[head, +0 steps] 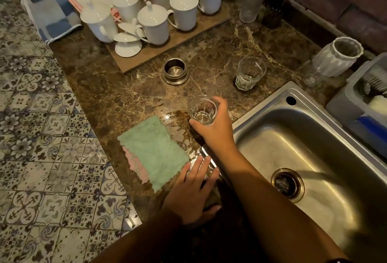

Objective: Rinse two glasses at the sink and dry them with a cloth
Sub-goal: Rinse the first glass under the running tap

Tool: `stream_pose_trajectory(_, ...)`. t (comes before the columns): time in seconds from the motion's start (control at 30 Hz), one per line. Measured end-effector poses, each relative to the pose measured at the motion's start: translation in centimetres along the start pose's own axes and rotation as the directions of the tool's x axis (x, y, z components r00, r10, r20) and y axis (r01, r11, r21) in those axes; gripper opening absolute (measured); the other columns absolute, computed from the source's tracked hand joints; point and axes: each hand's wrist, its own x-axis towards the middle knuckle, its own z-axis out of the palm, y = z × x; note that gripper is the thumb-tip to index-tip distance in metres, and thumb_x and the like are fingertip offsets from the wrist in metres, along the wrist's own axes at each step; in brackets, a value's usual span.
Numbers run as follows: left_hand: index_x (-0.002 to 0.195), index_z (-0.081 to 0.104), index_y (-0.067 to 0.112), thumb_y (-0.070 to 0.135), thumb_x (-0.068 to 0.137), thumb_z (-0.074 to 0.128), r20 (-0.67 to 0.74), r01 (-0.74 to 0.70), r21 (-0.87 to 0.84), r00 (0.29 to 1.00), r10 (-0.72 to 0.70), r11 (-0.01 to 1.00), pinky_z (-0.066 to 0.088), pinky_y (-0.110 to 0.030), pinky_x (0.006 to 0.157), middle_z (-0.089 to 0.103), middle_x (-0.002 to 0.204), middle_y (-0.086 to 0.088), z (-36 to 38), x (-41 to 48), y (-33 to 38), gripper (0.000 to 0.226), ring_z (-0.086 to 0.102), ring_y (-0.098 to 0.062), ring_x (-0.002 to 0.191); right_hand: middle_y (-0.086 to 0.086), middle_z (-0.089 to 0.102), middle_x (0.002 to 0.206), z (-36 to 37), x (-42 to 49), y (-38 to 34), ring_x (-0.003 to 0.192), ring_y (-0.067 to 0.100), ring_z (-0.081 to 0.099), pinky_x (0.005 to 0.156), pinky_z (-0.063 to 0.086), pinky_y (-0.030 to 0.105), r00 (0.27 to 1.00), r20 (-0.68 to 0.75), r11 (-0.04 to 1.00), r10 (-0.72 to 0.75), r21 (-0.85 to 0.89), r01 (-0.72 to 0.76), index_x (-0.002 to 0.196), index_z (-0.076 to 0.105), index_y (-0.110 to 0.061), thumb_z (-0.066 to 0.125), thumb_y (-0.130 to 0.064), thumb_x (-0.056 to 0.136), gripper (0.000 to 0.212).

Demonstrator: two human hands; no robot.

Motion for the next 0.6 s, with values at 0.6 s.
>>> stream_pose_trajectory(0.6, 0.161, 0.02, 0.016, 0.071, 0.095, 0.022, 0.119, 0.029, -0.059, 0.993, -0.022, 0.998, 0.01, -0.054, 0.118, 0.017, 0.167, -0.02, -1.4, -0.2, -0.1, 0.086, 0.017, -0.04, 0.153, -0.02, 0.055, 0.112, -12.2, -15.7, -4.9, 0.107, 0.0, 0.058, 0.09, 0.048, 0.019, 0.893, -0.438, 0.995, 0.099, 0.061, -0.081, 0.12, 0.039, -0.037, 0.089, -0.019, 0.068, 0.075)
